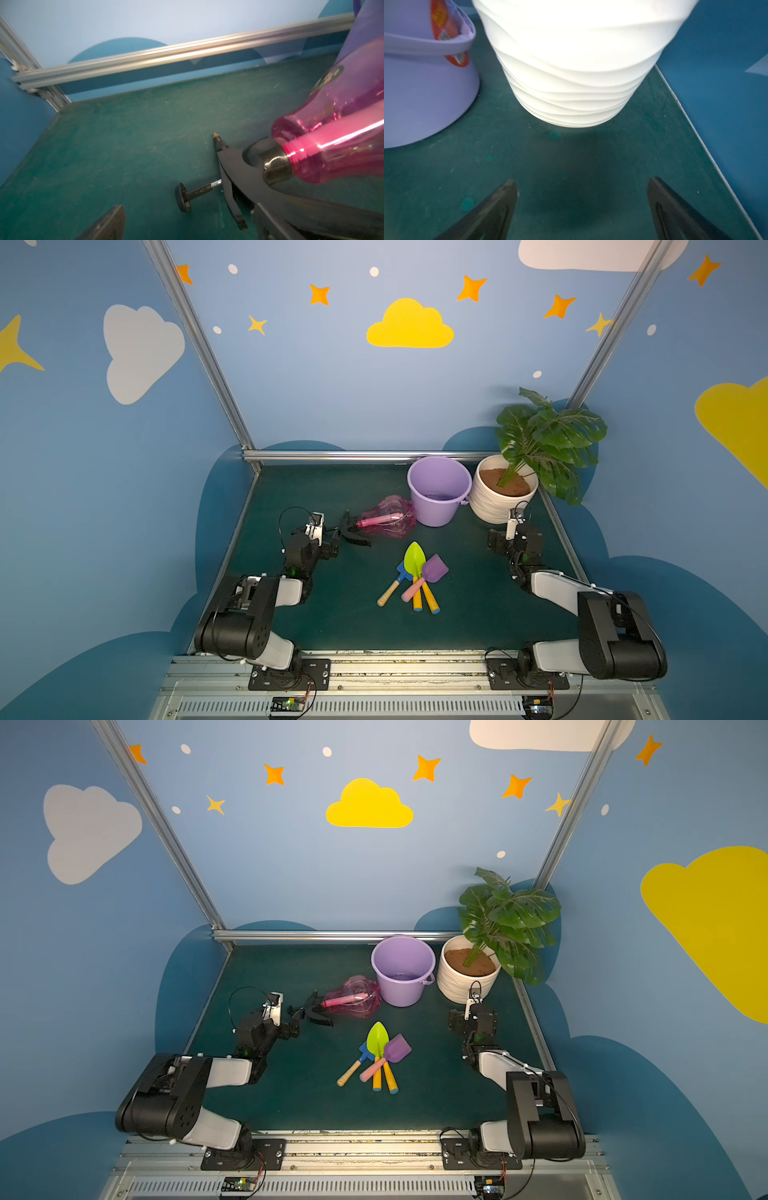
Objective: Organize the gardening tools
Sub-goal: Adjust the gardening tool at the center of the board.
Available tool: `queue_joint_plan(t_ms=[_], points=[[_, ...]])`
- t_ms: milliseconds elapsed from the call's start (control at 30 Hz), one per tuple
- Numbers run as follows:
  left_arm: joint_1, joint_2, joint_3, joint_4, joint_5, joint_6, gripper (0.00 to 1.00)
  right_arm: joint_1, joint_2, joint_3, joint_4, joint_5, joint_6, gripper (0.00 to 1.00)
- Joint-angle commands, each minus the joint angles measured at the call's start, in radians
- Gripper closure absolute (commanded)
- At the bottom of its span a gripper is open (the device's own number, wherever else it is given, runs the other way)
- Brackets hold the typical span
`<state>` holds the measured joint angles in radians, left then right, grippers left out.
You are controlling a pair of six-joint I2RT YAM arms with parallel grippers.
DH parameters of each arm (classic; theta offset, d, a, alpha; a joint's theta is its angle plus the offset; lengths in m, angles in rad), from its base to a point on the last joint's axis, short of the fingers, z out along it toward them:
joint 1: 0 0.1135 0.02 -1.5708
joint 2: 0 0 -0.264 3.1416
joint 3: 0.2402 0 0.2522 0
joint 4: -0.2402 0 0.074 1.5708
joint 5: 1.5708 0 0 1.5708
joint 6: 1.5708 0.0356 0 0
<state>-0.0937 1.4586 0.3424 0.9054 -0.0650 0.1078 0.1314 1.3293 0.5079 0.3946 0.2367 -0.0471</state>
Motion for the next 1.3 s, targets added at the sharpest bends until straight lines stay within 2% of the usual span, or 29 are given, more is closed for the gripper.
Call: queue_joint_plan(t_ms=[0, 133, 233, 400, 533, 700, 867, 1000, 1100, 1267], points=[[-0.017, -0.078, -0.007, -0.057, -0.03, 0.012, 0.0, 0.062, -0.081, 0.089, -0.222, 0.042, -0.021, 0.02], [-0.044, -0.156, -0.006, -0.114, -0.059, 0.028, 0.0, 0.103, -0.118, 0.215, -0.432, -0.007, 0.023, 0.02], [-0.051, -0.228, -0.005, -0.162, -0.054, -0.007, 0.0, 0.121, -0.108, 0.336, -0.605, -0.041, 0.051, 0.02], [-0.057, -0.328, -0.001, -0.241, -0.029, -0.048, 0.0, 0.132, -0.057, 0.545, -0.863, -0.043, 0.191, 0.02], [-0.058, -0.359, 0.007, -0.285, -0.007, -0.078, 0.0, 0.138, 0.01, 0.685, -0.985, -0.128, 0.287, 0.02], [-0.057, -0.369, 0.023, -0.326, 0.011, -0.083, 0.0, 0.149, 0.106, 0.82, -1.06, -0.211, 0.426, 0.02], [-0.058, -0.39, 0.017, -0.336, 0.011, -0.09, 0.0, 0.18, 0.173, 0.913, -1.091, -0.195, 0.472, 0.02], [-0.058, -0.405, 0.026, -0.375, 0.018, -0.1, 0.0, 0.225, 0.214, 0.973, -1.13, -0.182, 0.444, 0.02], [-0.058, -0.406, 0.049, -0.431, 0.012, -0.138, 0.0, 0.285, 0.227, 1.011, -1.165, -0.127, 0.398, 0.02], [-0.057, -0.394, 0.12, -0.588, 0.075, -0.31, 0.0, 0.335, 0.227, 1.017, -1.185, -0.086, 0.361, 0.02]])
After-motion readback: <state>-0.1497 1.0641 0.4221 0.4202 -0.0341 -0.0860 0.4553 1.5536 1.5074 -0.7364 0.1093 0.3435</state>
